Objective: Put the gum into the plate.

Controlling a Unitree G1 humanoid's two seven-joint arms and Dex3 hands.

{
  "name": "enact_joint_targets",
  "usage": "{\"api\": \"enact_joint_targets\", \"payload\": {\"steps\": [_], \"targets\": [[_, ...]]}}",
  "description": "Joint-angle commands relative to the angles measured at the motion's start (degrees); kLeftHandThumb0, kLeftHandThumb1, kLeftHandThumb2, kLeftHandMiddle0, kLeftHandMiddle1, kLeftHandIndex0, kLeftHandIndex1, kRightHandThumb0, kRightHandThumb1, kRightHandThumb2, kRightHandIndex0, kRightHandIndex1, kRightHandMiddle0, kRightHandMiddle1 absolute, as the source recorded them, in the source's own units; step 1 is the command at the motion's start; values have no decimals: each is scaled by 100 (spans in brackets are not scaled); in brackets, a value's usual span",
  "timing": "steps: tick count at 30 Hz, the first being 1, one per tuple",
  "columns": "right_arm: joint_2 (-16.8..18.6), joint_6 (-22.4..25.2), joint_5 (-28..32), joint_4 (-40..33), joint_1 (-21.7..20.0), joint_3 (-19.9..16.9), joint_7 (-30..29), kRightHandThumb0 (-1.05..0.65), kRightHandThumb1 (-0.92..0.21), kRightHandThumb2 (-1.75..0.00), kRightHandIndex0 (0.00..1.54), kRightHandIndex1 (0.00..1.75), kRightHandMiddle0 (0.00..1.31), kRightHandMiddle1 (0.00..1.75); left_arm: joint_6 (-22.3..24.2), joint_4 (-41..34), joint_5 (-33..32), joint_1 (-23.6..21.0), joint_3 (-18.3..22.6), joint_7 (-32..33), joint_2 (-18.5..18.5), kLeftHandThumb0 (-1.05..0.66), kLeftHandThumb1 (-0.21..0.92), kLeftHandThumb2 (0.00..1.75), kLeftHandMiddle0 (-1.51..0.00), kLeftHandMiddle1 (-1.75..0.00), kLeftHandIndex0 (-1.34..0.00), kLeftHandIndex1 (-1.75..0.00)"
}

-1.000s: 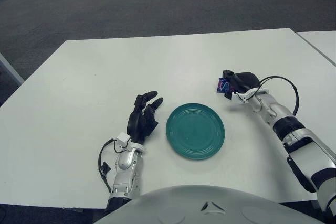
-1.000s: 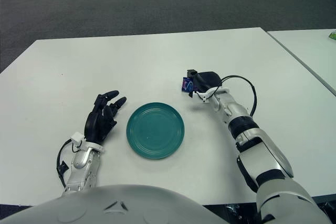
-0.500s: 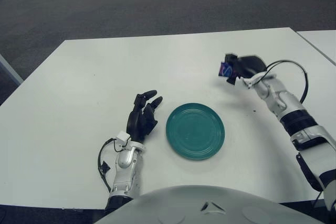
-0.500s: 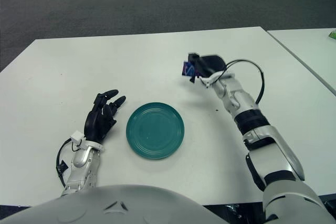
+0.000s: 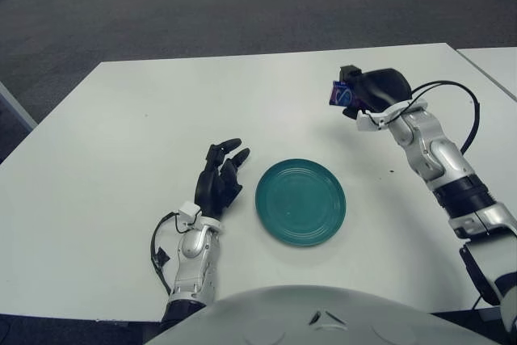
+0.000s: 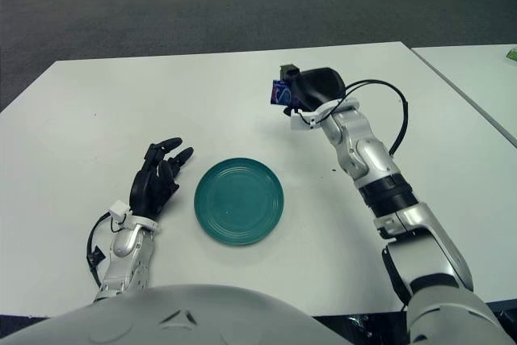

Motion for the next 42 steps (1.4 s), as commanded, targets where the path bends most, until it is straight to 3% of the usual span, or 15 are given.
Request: {"api": "enact_joint_targets", "payload": {"steps": [1, 11, 23, 33, 42], "targets": [[-3, 115, -114, -404, 84, -24, 233, -45, -42, -119, 108, 175, 53, 175, 182, 407, 8, 334, 36, 104, -146, -88, 92, 89, -39, -58, -15, -111], [-21, 412, -322, -1715, 604, -82, 929, -45, -42, -119, 105, 175, 53, 175, 187, 392, -18, 367, 43, 109, -170, -88, 92, 88, -39, -57, -15, -111], [405, 722, -659, -3134, 1254, 90, 1627, -44, -45, -116, 104, 175, 51, 175, 186, 417, -8, 331, 66, 118, -154, -87, 92, 88, -41, -58, -15, -111], [725, 557, -775, -3534, 1690, 413, 1970, -44, -44, -117, 107, 175, 52, 175, 142, 395, 30, 346, 59, 187, -199, -88, 92, 89, -38, -56, -17, -113], [864, 605, -902, -3927, 1851, 569, 2857, -42, -51, -107, 104, 175, 46, 175, 102, 377, 14, 357, 54, 269, -249, -88, 92, 89, -37, -55, -16, -114]]}}
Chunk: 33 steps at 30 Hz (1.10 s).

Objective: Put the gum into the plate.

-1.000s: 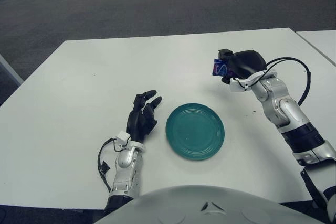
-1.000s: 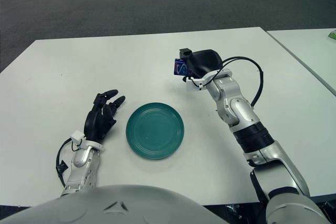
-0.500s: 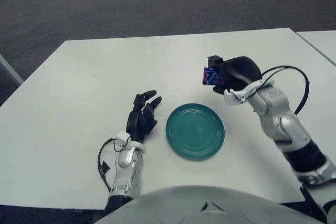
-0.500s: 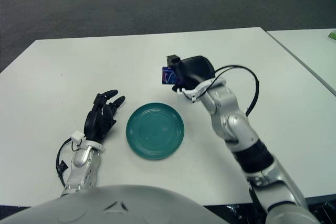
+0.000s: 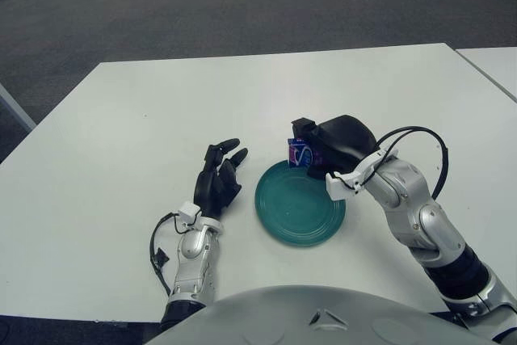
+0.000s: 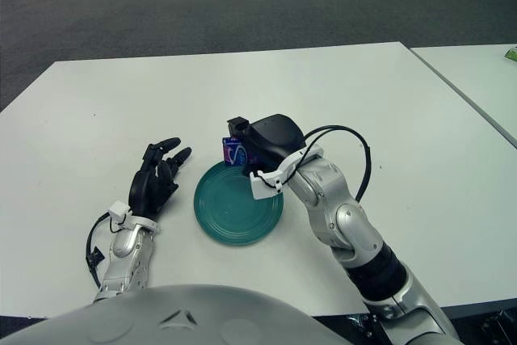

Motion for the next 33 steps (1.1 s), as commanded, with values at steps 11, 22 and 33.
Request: {"api": "enact_joint_targets", "payload": {"steps": [11, 22, 33], "targets": [[340, 55, -619, -397, 159, 412, 1089, -41, -56, -101, 95, 175, 43, 175, 109, 267, -77, 417, -8, 247, -333, -81, 92, 87, -32, -54, -10, -114], [345, -291, -973, 54, 590, 498, 333, -40, -62, -93, 85, 175, 38, 175, 88, 174, 9, 471, -81, 425, -316, -78, 92, 91, -29, -52, -1, -110], [213, -618, -1213, 205, 381, 566, 760, -82, -91, -74, 13, 55, 3, 86, -163, 141, 281, 477, -191, 576, -217, -81, 92, 99, -24, -39, 0, -99]]}}
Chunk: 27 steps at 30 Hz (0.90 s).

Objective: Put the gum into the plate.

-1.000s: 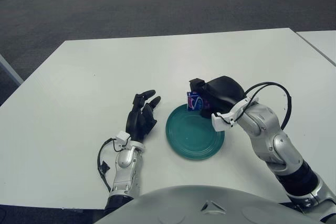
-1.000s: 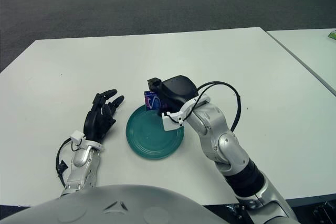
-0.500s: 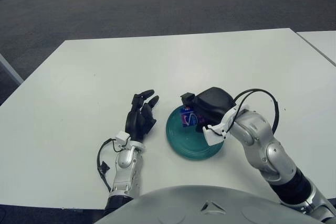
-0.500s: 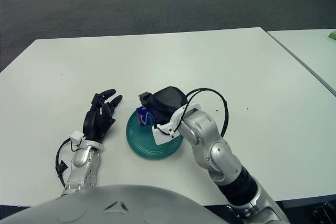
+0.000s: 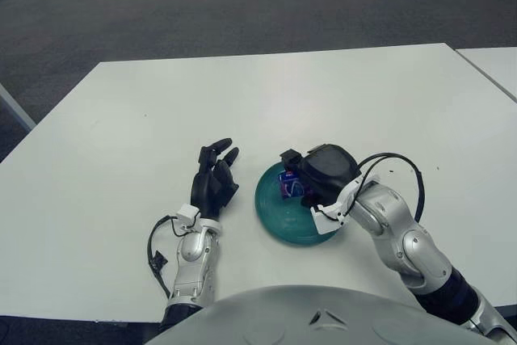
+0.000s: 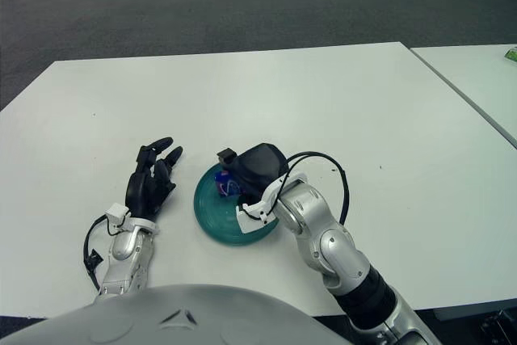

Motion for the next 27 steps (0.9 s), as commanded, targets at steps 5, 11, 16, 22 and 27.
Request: {"api": "enact_joint_targets", "payload": {"steps": [5, 11, 16, 22, 27], "targets": [[-104, -311, 107, 83, -177, -40, 180, -100, -92, -82, 2, 7, 0, 27, -191, 304, 107, 311, -95, -5, -193, -84, 92, 103, -25, -21, 0, -82], [-178, -740, 532, 307, 15, -261, -778, -104, -92, -82, 0, 1, 0, 5, -344, 510, 45, 172, -13, 53, -279, -90, 92, 104, -19, -11, 0, -63], [-207, -921, 660, 429, 42, -324, -1076, -105, -92, -79, 0, 0, 0, 1, -504, 622, -15, 111, 6, -4, -316, -98, 92, 103, -12, -5, 0, -47], [-164, -932, 835, 547, 103, -365, -1168, -105, -92, -78, 0, 0, 0, 0, -326, 540, 90, 138, -95, -55, -193, -102, 92, 103, -8, -1, 0, -37], [-134, -880, 916, 635, 113, -374, -1150, -105, -92, -77, 0, 0, 0, 0, -279, 493, 240, 153, -131, -30, -125, -103, 92, 105, -7, -1, 0, -34]]}}
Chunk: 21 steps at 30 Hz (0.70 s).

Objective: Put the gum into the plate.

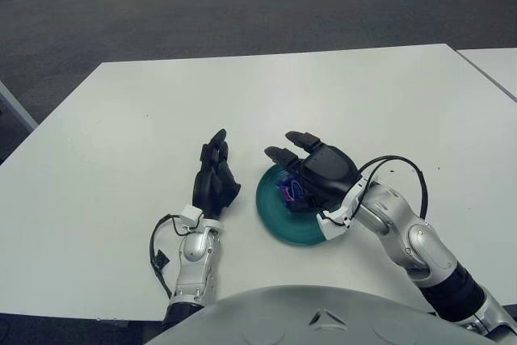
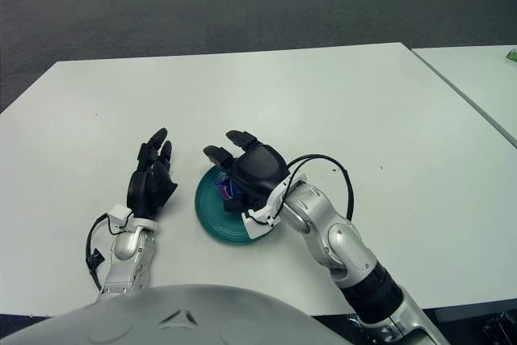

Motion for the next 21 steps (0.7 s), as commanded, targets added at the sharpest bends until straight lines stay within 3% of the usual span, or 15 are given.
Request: {"api": "enact_joint_targets", "payload": {"steps": [1, 11, 15, 21], "targets": [[40, 45, 112, 128, 1, -66, -34, -105, -92, -77, 0, 0, 0, 0, 25, 363, 27, 240, -53, -15, -125, -103, 92, 105, -8, -1, 0, -33], [178, 159, 265, 274, 75, -109, -224, -105, -92, -76, 0, 0, 0, 0, -90, 421, 9, 174, -54, -157, -112, -105, 92, 107, -9, -1, 0, -32], [214, 158, 288, 284, 174, -193, -519, -105, -92, -73, 0, 0, 0, 0, -153, 476, -339, 156, -5, -451, -177, -105, 92, 105, -9, -1, 0, -33], [78, 188, 623, 211, 13, -666, -612, -105, -92, -73, 0, 0, 0, 0, -285, 574, -503, 153, 73, -553, -298, -105, 92, 104, -8, 0, 0, -32]]}}
